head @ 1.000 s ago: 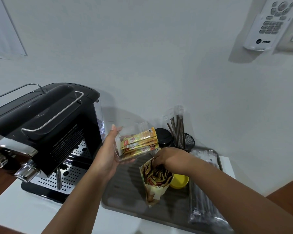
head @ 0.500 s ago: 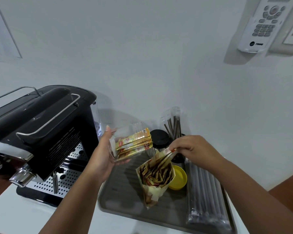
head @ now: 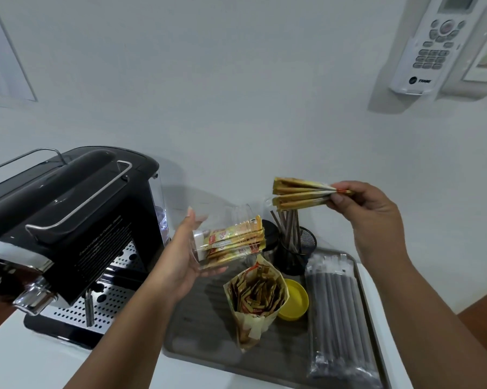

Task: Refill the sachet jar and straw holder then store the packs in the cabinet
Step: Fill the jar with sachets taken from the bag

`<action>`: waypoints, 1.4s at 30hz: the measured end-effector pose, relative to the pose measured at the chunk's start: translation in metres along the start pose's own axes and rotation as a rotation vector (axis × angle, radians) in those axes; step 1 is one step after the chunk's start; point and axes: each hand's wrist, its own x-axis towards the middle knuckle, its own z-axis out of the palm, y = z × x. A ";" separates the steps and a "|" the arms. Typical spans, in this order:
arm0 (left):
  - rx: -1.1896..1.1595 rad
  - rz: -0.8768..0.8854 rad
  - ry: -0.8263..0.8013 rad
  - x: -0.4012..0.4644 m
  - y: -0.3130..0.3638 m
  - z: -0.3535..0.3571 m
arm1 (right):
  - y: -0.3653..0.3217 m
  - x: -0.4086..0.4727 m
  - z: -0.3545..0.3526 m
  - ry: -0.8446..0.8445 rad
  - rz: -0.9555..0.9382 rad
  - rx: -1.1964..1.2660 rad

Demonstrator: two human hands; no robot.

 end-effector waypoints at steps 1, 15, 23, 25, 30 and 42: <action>0.000 -0.004 -0.012 0.001 -0.001 0.002 | -0.001 -0.001 0.007 0.005 -0.012 0.005; -0.057 -0.083 -0.085 0.002 0.004 -0.001 | 0.012 -0.017 0.013 -0.215 -0.094 -0.219; -0.065 -0.098 -0.117 -0.002 0.006 -0.004 | 0.004 -0.006 0.004 -0.406 -0.299 -0.441; -0.042 -0.095 -0.131 -0.002 0.005 -0.002 | 0.000 -0.005 0.007 -0.453 -0.325 -0.460; -0.010 -0.065 -0.125 -0.003 0.004 0.005 | -0.003 -0.017 0.028 -0.609 -0.357 -0.476; 0.042 -0.006 -0.096 -0.003 0.005 0.006 | 0.021 -0.054 0.046 -0.365 -0.097 -0.204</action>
